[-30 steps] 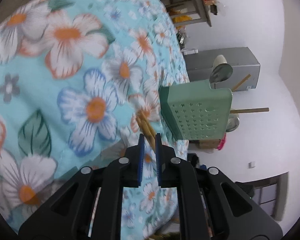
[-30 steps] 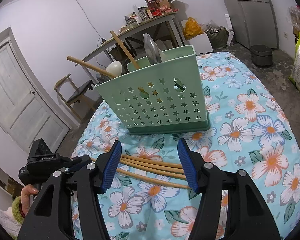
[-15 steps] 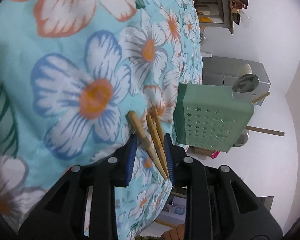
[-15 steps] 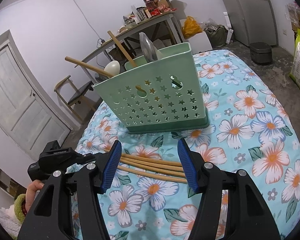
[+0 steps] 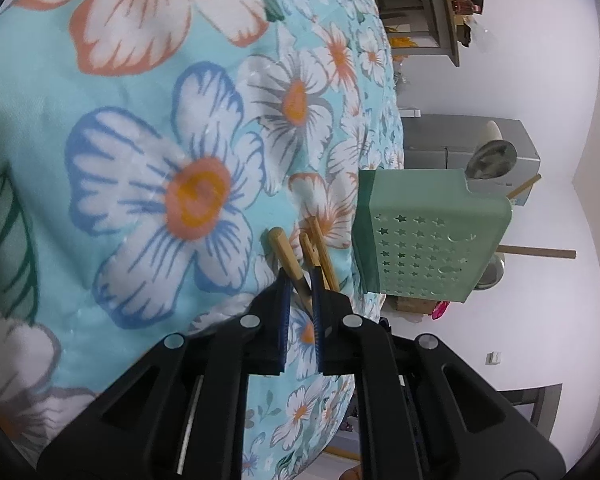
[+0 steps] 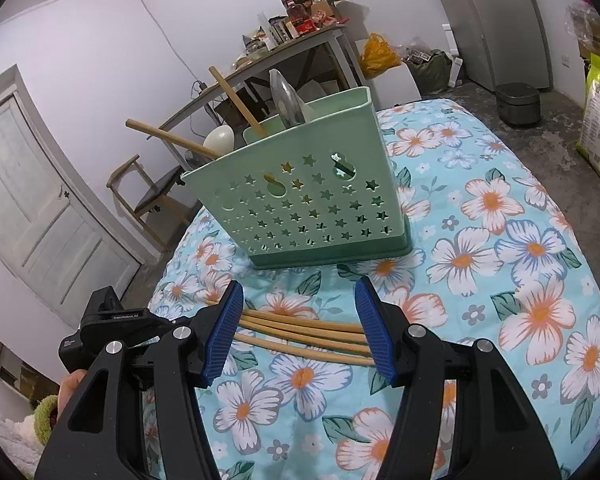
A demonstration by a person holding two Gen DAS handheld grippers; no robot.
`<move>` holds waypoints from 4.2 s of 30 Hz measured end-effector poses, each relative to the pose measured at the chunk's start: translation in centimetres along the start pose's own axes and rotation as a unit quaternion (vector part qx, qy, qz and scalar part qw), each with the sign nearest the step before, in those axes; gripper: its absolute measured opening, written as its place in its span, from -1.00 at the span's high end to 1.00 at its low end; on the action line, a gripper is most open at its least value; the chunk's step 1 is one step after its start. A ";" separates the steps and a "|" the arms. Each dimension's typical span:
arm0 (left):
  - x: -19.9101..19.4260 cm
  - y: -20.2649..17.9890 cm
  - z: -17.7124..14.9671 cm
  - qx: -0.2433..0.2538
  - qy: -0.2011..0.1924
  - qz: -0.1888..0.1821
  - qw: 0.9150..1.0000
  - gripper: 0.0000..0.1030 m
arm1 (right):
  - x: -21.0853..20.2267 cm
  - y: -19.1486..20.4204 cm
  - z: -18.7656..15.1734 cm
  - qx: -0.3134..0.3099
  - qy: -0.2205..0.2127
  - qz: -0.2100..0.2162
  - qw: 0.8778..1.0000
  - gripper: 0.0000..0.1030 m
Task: Organize utensils
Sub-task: 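Lift the chopsticks with the left tool and roll it to hold one upright, then grasp a chopstick with the right tool while the left tool holds its chopstick up, then carry the chopsticks upright over the caddy with both tools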
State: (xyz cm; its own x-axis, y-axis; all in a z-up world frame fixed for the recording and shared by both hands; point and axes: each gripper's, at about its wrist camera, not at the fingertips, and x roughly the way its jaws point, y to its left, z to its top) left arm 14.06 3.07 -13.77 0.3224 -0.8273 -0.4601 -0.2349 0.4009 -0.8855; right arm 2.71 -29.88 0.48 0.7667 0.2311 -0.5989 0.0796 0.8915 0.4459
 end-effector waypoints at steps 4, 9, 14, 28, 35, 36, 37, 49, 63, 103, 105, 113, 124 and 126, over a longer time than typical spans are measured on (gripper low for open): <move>-0.5 -0.6 -0.1 0.013 -0.006 -0.009 1.000 0.86 | -0.2 0.1 -0.1 -0.004 -0.001 0.000 1.000 -0.11; -2.3 -1.8 0.3 0.028 -0.021 -0.042 0.998 0.91 | -0.5 0.8 0.0 -0.020 -0.005 -0.001 1.000 -0.11; -5.0 -3.3 1.0 0.050 -0.049 -0.075 0.995 0.92 | -1.0 2.1 -0.1 -0.049 -0.013 0.008 0.999 -0.11; -12.9 -4.7 3.8 0.071 -0.173 -0.110 0.976 0.92 | 2.3 10.8 -3.9 -0.297 0.008 -0.023 0.955 0.05; -13.9 -4.1 4.5 0.063 -0.191 -0.113 0.973 0.92 | 7.9 15.0 -6.9 -0.444 0.035 -0.094 0.890 0.41; -14.0 -4.1 4.6 0.061 -0.193 -0.114 0.973 0.92 | 8.7 15.5 -7.2 -0.463 0.037 -0.106 0.879 0.42; -14.1 -3.9 4.6 0.060 -0.193 -0.114 0.973 0.92 | 9.3 15.8 -7.5 -0.476 0.039 -0.115 0.871 0.44; -13.8 -2.7 5.6 0.049 -0.192 -0.110 0.974 0.92 | 13.3 17.5 -10.7 -0.561 0.068 -0.164 0.809 0.76; -13.8 -2.3 5.9 0.045 -0.197 -0.105 0.974 0.92 | 11.0 17.8 -9.2 -0.528 0.025 -0.165 0.833 0.80; -16.0 -18.2 0.3 0.331 -0.192 -0.176 0.907 0.92 | -9.2 4.0 7.8 -0.088 -0.151 0.060 0.983 0.88; -15.2 -20.1 0.4 0.345 -0.190 -0.187 0.900 0.92 | -9.4 4.2 7.7 -0.090 -0.153 0.058 0.982 0.88; -10.9 -25.4 -0.3 0.437 -0.208 -0.133 0.865 0.92 | -9.4 3.9 7.6 -0.085 -0.153 0.060 0.983 0.88; -2.4 -26.8 -1.2 0.500 -0.183 -0.046 0.845 0.92 | -9.4 3.9 7.6 -0.085 -0.151 0.055 0.983 0.88; -1.2 -26.7 -1.2 0.502 -0.173 -0.037 0.847 0.92 | -9.5 4.0 7.5 -0.086 -0.150 0.053 0.984 0.88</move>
State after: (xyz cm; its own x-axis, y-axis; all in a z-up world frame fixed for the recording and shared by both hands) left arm 18.81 -7.14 10.52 0.5929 -0.7694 -0.2378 0.6391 0.6292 -0.4423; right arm 0.56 -31.43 12.93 0.9203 0.2247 -0.3201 -0.1005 0.9269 0.3616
